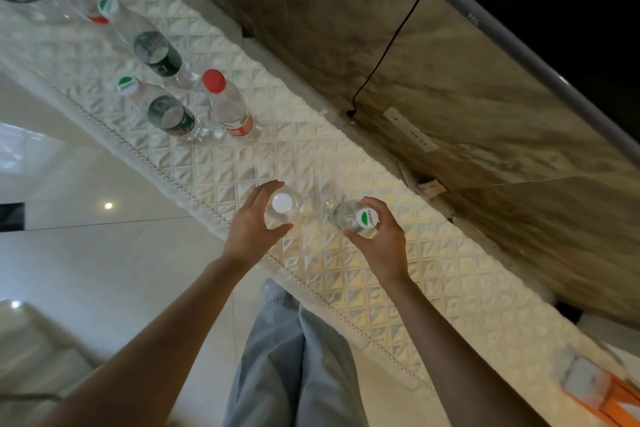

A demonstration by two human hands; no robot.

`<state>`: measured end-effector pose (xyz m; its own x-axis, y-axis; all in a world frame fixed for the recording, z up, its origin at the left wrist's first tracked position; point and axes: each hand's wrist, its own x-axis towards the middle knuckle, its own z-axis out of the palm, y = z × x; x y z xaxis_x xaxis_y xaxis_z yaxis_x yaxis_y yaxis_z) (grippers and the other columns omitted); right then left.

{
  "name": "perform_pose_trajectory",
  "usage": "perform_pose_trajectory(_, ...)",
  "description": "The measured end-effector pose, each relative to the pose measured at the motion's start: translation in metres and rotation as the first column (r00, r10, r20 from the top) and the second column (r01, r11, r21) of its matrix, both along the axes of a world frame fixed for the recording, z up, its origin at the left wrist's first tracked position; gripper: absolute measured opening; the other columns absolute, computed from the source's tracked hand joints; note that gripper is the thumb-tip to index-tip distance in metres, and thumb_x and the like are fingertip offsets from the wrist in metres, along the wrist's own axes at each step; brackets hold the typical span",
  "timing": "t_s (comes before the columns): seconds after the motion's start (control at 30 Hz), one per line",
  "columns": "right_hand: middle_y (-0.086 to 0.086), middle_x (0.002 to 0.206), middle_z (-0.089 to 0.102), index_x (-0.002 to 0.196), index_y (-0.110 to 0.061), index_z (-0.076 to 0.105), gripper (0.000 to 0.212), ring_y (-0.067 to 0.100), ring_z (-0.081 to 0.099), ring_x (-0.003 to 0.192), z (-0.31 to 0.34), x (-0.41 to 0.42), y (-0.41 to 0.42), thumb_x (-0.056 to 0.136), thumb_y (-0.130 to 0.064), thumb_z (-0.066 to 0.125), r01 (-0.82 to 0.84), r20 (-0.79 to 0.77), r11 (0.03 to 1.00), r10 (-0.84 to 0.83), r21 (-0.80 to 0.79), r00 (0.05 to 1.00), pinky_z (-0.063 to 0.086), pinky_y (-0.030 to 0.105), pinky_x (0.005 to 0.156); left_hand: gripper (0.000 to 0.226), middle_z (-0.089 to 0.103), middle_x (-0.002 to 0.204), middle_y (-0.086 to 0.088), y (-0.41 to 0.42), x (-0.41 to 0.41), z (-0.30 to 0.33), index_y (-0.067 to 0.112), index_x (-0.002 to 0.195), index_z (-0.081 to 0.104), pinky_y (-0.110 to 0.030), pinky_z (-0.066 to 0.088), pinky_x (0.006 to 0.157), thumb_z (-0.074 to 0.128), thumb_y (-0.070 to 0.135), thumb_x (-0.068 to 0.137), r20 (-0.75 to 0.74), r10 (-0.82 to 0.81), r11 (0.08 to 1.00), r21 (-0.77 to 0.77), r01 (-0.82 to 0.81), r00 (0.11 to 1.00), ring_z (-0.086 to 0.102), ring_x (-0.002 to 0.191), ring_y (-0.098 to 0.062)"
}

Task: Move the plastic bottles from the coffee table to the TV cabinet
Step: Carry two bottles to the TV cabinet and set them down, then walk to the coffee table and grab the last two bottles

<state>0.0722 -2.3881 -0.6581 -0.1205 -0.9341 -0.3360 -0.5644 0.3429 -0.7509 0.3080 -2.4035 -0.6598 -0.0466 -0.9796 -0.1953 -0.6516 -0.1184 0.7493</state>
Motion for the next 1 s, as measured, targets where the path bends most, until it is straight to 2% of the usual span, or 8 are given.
perform_pose_trajectory(0.33, -0.002, 0.139, 0.048, 0.133, -0.024, 0.043, 0.068, 0.015, 0.044, 0.128, 0.015, -0.004, 0.008, 0.074, -0.027, 0.078, -0.067, -0.069, 0.997, 0.07, 0.045, 0.995, 0.043, 0.038, 0.102, 0.078, 0.053, 0.132, -0.005, 0.003, 0.0, 0.016, 0.012, 0.131, 0.049, -0.031, 0.042, 0.094, 0.086, 0.014, 0.063, 0.008, 0.008, 0.996, 0.087, -0.009, 1.0, 0.053, 0.117, -0.025)
perform_pose_trajectory(0.43, -0.001, 0.145, 0.041, 0.139, -0.022, 0.038, 0.07, 0.015, 0.037, 0.133, 0.032, -0.005, 0.009, 0.079, -0.032, 0.073, -0.076, -0.101, 0.995, 0.082, 0.06, 0.992, 0.037, 0.032, 0.106, 0.076, 0.053, 0.132, -0.005, 0.004, 0.001, 0.033, 0.014, 0.131, 0.049, -0.029, 0.04, 0.095, 0.085, 0.017, 0.064, 0.001, -0.002, 0.994, 0.111, 0.002, 1.0, 0.052, 0.118, -0.024)
perform_pose_trajectory(0.57, 0.003, 0.15, 0.032, 0.143, -0.017, 0.033, 0.068, 0.017, 0.026, 0.14, 0.067, -0.004, 0.01, 0.086, -0.038, 0.063, -0.07, -0.152, 0.993, 0.084, 0.095, 0.985, 0.029, 0.034, 0.11, 0.074, 0.048, 0.137, -0.004, 0.005, 0.0, 0.069, 0.016, 0.134, 0.045, -0.03, 0.04, 0.095, 0.081, 0.025, 0.07, 0.051, -0.019, 0.991, 0.133, 0.012, 0.999, 0.05, 0.121, -0.023)
perform_pose_trajectory(0.67, 0.007, 0.151, 0.031, 0.142, -0.016, 0.036, 0.058, 0.02, 0.024, 0.141, 0.099, 0.0, 0.015, 0.092, -0.041, 0.053, -0.107, -0.225, 0.991, 0.123, 0.085, 0.967, 0.029, 0.037, 0.112, 0.064, 0.044, 0.141, -0.004, 0.01, 0.002, 0.105, 0.016, 0.137, 0.042, -0.033, 0.039, 0.099, 0.07, 0.033, 0.082, 0.148, -0.044, 0.987, 0.157, 0.021, 0.988, 0.044, 0.126, -0.023)
perform_pose_trajectory(0.8, 0.007, 0.149, 0.033, 0.137, -0.016, 0.044, 0.047, 0.02, 0.024, 0.14, 0.148, 0.01, 0.026, 0.097, -0.039, 0.044, -0.208, -0.319, 0.978, 0.204, 0.022, 0.926, 0.032, 0.039, 0.109, 0.046, 0.051, 0.135, -0.007, 0.031, 0.014, 0.156, 0.013, 0.131, 0.05, -0.037, 0.04, 0.099, 0.059, 0.032, 0.09, 0.326, 0.008, 0.997, 0.068, -0.032, 0.945, 0.046, 0.123, -0.026)
perform_pose_trajectory(0.93, 0.01, 0.147, 0.037, 0.136, -0.011, 0.047, 0.043, 0.023, 0.028, 0.139, 0.187, 0.025, 0.04, 0.099, -0.032, 0.042, -0.366, -0.425, 0.929, 0.31, -0.056, 0.851, 0.029, 0.036, 0.111, 0.038, 0.06, 0.124, -0.009, 0.073, 0.029, 0.194, 0.011, 0.121, 0.059, -0.043, 0.042, 0.098, 0.062, 0.027, 0.086, 0.489, 0.097, 0.995, -0.074, -0.07, 0.867, 0.052, 0.117, -0.03)
perform_pose_trajectory(1.0, 0.013, 0.144, 0.041, 0.134, -0.009, 0.049, 0.042, 0.025, 0.032, 0.136, 0.199, 0.035, 0.047, 0.098, -0.03, 0.042, -0.445, -0.471, 0.89, 0.352, -0.099, 0.809, 0.03, 0.036, 0.11, 0.038, 0.065, 0.115, -0.012, 0.1, 0.036, 0.206, 0.008, 0.114, 0.064, -0.047, 0.046, 0.092, 0.069, 0.024, 0.08, 0.546, 0.142, 0.988, -0.125, -0.087, 0.826, 0.058, 0.109, -0.034)
